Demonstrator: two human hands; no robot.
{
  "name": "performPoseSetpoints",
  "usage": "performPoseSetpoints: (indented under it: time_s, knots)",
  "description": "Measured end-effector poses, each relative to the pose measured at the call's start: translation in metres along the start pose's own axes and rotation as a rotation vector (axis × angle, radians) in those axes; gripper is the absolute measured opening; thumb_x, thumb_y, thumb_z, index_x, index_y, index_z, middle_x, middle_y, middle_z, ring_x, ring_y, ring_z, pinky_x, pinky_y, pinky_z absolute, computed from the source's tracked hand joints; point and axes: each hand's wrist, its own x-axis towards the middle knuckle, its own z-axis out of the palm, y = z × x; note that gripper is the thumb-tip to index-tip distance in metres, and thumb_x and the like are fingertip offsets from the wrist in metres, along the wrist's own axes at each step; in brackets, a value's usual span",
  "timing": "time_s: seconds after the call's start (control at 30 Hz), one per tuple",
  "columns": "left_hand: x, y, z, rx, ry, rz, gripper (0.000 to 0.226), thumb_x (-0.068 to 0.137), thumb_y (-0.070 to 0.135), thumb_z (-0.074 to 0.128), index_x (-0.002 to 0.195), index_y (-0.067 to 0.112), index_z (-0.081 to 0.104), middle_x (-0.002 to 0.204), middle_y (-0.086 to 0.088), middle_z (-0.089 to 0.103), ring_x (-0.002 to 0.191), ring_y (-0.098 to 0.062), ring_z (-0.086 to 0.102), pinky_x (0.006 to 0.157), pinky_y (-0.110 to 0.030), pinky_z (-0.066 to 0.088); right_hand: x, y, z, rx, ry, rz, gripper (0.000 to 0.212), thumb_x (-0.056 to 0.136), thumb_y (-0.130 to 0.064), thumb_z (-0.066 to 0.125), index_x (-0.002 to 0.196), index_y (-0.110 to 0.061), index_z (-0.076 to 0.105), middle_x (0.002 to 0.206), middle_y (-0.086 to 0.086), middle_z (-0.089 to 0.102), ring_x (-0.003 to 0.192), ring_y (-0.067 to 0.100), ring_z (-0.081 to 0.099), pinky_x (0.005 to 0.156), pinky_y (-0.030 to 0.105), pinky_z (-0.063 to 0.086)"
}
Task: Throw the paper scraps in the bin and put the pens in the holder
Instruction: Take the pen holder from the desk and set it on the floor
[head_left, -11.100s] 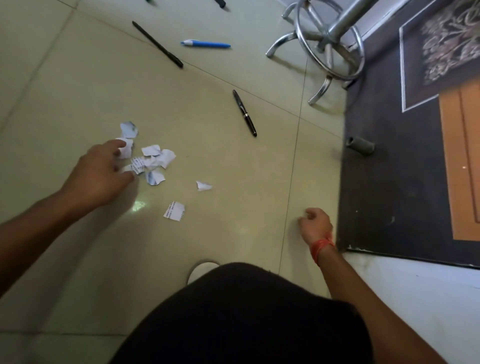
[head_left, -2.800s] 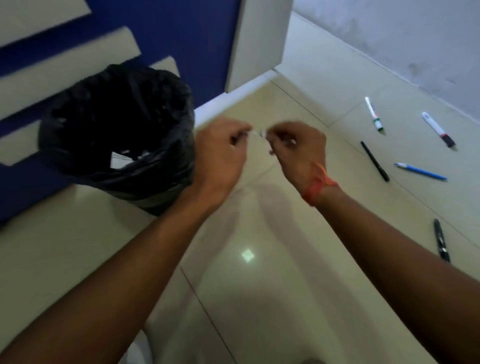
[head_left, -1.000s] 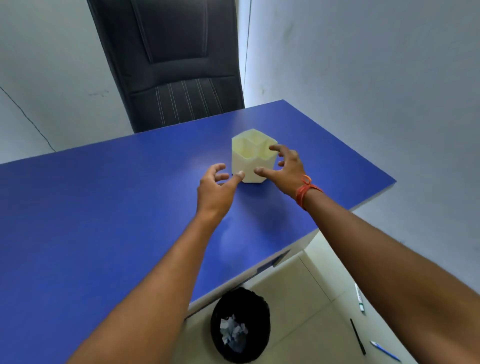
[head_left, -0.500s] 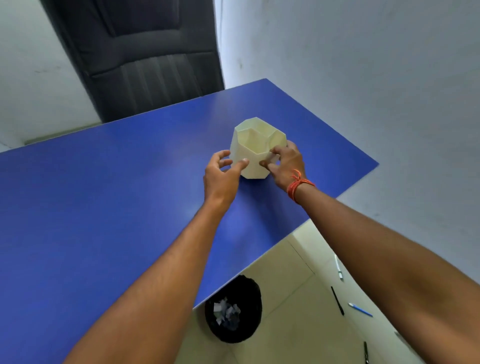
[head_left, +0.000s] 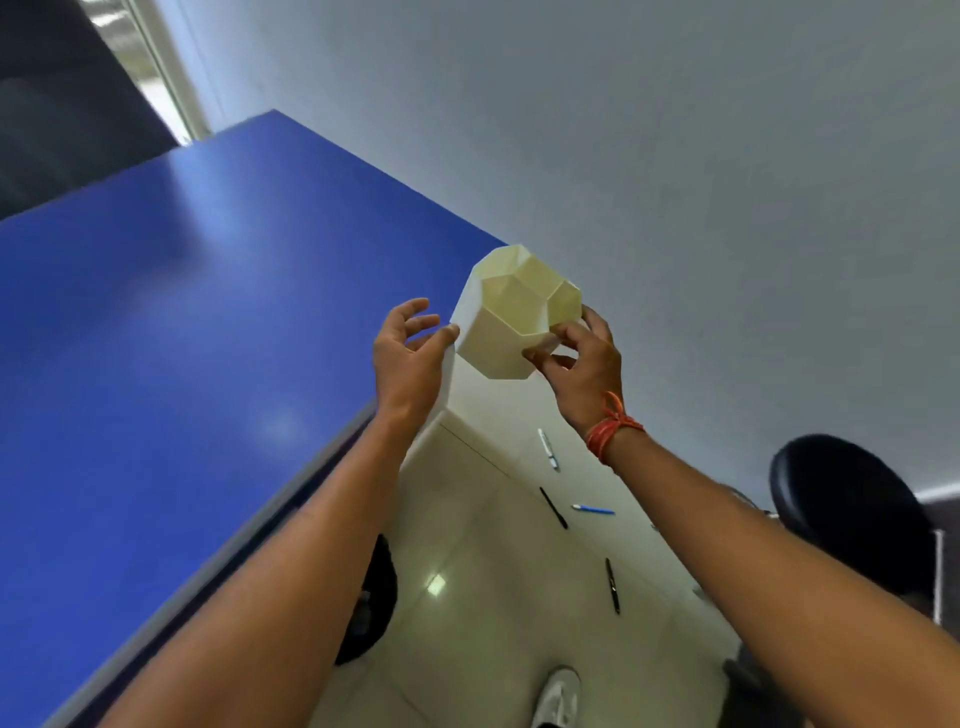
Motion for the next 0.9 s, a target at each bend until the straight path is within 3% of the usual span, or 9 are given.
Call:
performPoseSetpoints:
  time_s: [0.17,0.3,0.4,0.47,0.63,0.73,0.9]
  knots:
    - [-0.017,-0.063,0.093,0.049,-0.058,-0.045,0.041,0.087,0.015,0.07,0.126,0.013,0.058,0.118,-0.012,0.066,0.104,-0.02,0.067,0.097,-0.043,0.056,-0.017,0.109,-0.041,0.004,0.006,0.119,0.022,0.077,-0.02,0.08,0.093,-0.01,0.069,0.146,0.007,0.042,0.122,0.025,0.056,0.09,0.036,0.059]
    - [-0.015,-0.146,0.14,0.074,-0.085,-0.098,0.04,0.086,0.012,0.069,0.125,0.013,0.059,0.118,-0.013,0.066,0.104,-0.02,0.067,0.096,-0.038,0.055,-0.042,0.21,-0.035,-0.005,-0.019,0.208,0.018,0.079,-0.016,0.079,0.091,-0.009,0.067,0.148,0.007,0.039,0.123,0.016,0.051,0.096,0.026,0.053]
    - [-0.008,-0.242,0.162,0.114,-0.094,-0.142,0.04,0.085,0.012,0.07,0.123,0.015,0.06,0.115,-0.011,0.067,0.102,-0.017,0.066,0.094,-0.033,0.056,-0.07,0.306,0.004,-0.012,-0.044,0.269,0.015,0.079,-0.015,0.079,0.088,-0.01,0.068,0.149,0.006,0.036,0.123,0.016,0.051,0.099,0.027,0.05]
    - [-0.002,-0.3,0.169,0.141,-0.09,-0.174,0.039,0.084,0.012,0.071,0.122,0.014,0.062,0.112,-0.008,0.067,0.1,-0.014,0.066,0.091,-0.027,0.055,-0.087,0.36,0.032,-0.027,-0.061,0.292,0.016,0.078,-0.015,0.079,0.09,-0.009,0.069,0.149,0.007,0.035,0.112,0.011,0.053,0.1,0.026,0.049]
    - [0.028,-0.454,0.183,0.215,-0.124,-0.204,0.037,0.081,0.014,0.072,0.118,0.017,0.064,0.109,-0.004,0.067,0.09,-0.006,0.065,0.08,-0.017,0.051,-0.128,0.499,0.123,-0.017,-0.094,0.322,0.019,0.076,-0.016,0.08,0.09,-0.009,0.069,0.149,0.002,0.034,0.097,0.011,0.057,0.093,0.042,0.055]
    - [0.057,-0.544,0.19,0.218,-0.112,-0.191,0.035,0.077,0.019,0.072,0.111,0.021,0.066,0.1,-0.001,0.069,0.088,-0.009,0.067,0.084,-0.026,0.055,-0.14,0.574,0.181,-0.024,-0.095,0.292,0.019,0.075,-0.017,0.081,0.088,-0.009,0.069,0.148,0.003,0.036,0.098,0.013,0.058,0.092,0.043,0.056]
    - [0.109,-0.641,0.199,0.233,-0.106,-0.114,0.037,0.07,0.024,0.074,0.107,0.019,0.067,0.091,0.001,0.071,0.085,-0.012,0.069,0.083,-0.035,0.056,-0.141,0.653,0.241,-0.075,-0.065,0.209,0.022,0.075,-0.018,0.081,0.09,-0.008,0.069,0.147,0.007,0.038,0.098,0.009,0.05,0.092,0.035,0.056]
